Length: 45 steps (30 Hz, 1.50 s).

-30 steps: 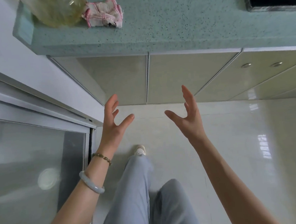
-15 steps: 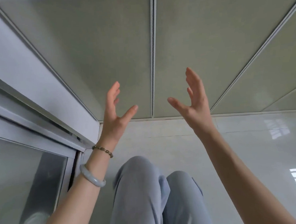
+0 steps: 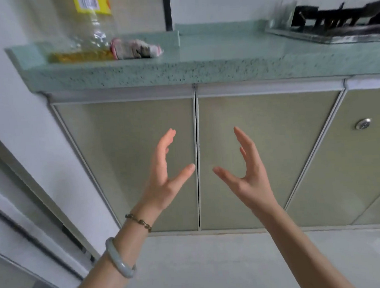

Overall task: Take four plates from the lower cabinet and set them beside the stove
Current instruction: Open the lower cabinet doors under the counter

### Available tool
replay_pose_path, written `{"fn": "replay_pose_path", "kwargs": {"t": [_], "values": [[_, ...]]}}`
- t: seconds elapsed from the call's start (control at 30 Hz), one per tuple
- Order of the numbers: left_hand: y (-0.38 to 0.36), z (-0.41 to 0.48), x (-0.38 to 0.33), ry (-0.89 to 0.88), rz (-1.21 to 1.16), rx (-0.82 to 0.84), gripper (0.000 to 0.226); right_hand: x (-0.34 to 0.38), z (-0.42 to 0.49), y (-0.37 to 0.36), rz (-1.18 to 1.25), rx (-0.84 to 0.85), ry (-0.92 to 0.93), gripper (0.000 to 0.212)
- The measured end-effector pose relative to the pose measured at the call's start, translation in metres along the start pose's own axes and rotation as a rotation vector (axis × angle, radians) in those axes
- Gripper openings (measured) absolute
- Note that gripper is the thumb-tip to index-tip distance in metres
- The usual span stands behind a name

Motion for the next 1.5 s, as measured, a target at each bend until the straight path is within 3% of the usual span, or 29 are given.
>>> {"fn": "replay_pose_path", "kwargs": {"t": [0.13,0.27,0.53,0.63,0.73,0.87,1.03,1.2,1.37,1.5], "values": [[0.011,0.046,-0.015,-0.072,0.049,-0.013,0.079,0.031,0.036,0.002,-0.027,-0.014,0.163,0.081],[0.016,0.072,-0.019,-0.031,-0.018,-0.03,0.078,0.049,0.063,0.003,-0.07,-0.019,0.261,0.082],[0.0,0.111,-0.012,0.45,-0.743,-0.359,0.054,0.041,0.092,0.008,-0.159,-0.028,0.304,0.08],[-0.007,0.123,-0.014,0.483,-0.803,-0.326,0.044,0.037,0.092,0.015,-0.2,-0.023,0.306,0.08],[-0.01,0.13,-0.019,0.484,-0.818,-0.3,0.009,0.036,0.092,0.021,-0.242,-0.034,0.31,0.077],[-0.006,0.131,-0.027,0.532,-0.993,-0.333,0.011,0.037,0.088,0.028,-0.292,-0.028,0.298,0.076],[0.007,0.116,-0.038,0.57,-0.957,-0.333,0.026,0.038,0.078,0.032,-0.347,-0.004,0.256,0.073],[0.033,0.069,-0.066,0.604,-0.916,-0.282,0.023,0.042,0.066,0.012,-0.309,0.028,0.24,0.072],[0.092,0.005,-0.102,0.63,-0.786,-0.328,0.027,0.069,0.048,-0.056,-0.252,0.274,0.392,0.07],[0.102,-0.014,-0.117,0.659,-0.695,-0.221,0.034,0.083,0.042,-0.085,-0.345,0.408,0.495,0.076]]}}
Point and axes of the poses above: each hand's wrist, its own z-axis towards the middle knuckle, its own y-axis out of the back of the hand, x = y × z, the point moved 2 cm from there along z, towards the middle knuckle, and after that the axes turned 6 degrees about -y, right-handed, at the moved point
